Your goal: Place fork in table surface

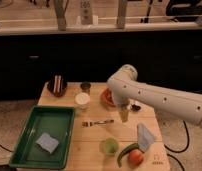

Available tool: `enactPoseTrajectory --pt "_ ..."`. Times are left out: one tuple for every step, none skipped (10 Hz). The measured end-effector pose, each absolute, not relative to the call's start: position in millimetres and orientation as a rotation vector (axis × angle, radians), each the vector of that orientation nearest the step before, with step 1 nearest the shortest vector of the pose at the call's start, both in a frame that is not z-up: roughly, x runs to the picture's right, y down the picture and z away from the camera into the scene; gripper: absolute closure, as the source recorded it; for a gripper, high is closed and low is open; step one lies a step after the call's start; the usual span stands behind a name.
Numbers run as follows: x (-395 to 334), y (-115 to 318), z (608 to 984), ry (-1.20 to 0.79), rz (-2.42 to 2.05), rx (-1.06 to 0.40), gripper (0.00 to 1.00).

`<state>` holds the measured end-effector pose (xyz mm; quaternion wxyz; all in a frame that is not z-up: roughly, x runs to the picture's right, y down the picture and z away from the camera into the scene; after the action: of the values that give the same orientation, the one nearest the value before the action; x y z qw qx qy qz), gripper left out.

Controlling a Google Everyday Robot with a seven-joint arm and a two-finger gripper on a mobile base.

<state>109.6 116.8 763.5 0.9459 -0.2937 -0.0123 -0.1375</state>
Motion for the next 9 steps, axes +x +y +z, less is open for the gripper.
enactPoseTrajectory --pt "105 119 767 -0.032 -0.287 -0.602 0.2" --pt "101 121 770 -0.038 -0.29 -0.606 0.2" --pt "96 123 773 -0.046 -0.289 -0.608 0.2" --pt "92 126 777 -0.056 -0.283 -0.612 0.2" --pt "89 129 780 -0.063 -0.278 -0.615 0.2" --pt "85 132 783 -0.072 -0.274 -0.619 0.2" --pt "82 134 785 -0.079 -0.272 -0.621 0.2" --pt "74 138 788 -0.093 -0.272 -0.626 0.2" --pt "70 141 791 -0.103 -0.267 -0.63 0.2"
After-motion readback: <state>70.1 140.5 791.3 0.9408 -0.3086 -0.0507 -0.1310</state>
